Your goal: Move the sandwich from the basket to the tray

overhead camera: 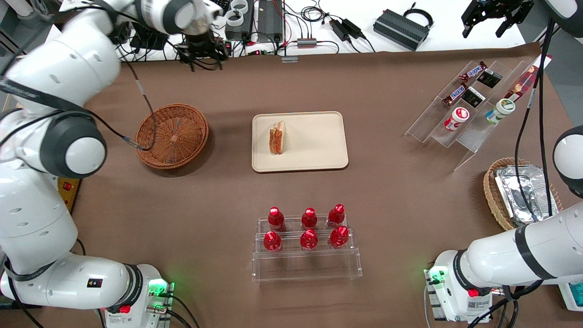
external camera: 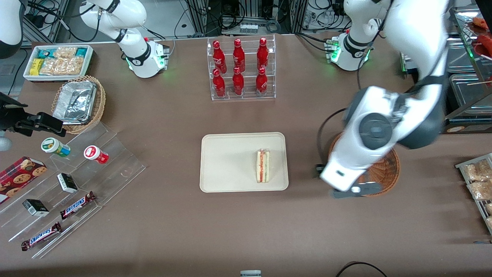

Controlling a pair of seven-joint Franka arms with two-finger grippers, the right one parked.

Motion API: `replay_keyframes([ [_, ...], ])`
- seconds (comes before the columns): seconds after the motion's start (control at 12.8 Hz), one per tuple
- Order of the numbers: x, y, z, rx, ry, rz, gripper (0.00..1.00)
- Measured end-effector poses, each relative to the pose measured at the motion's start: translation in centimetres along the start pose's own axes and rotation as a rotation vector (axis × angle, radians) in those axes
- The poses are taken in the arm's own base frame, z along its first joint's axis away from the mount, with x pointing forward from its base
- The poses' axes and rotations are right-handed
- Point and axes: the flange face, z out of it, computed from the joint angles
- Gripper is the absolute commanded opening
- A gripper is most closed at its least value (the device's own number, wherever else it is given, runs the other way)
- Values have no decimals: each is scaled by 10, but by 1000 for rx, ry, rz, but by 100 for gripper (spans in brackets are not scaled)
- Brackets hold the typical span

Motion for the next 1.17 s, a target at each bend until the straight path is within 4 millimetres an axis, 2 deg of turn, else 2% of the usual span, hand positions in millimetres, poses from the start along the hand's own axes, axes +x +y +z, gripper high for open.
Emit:
replay_keyframes([
  [0.23, 4, -76, -36, -3, -59, 15, 100],
  [0.47, -11, -135, -72, 12, -118, 5, 100],
  [0.86, -61, -185, -131, 29, -197, -52, 100],
  [1.17, -94, -201, -159, 32, -241, -33, 100],
])
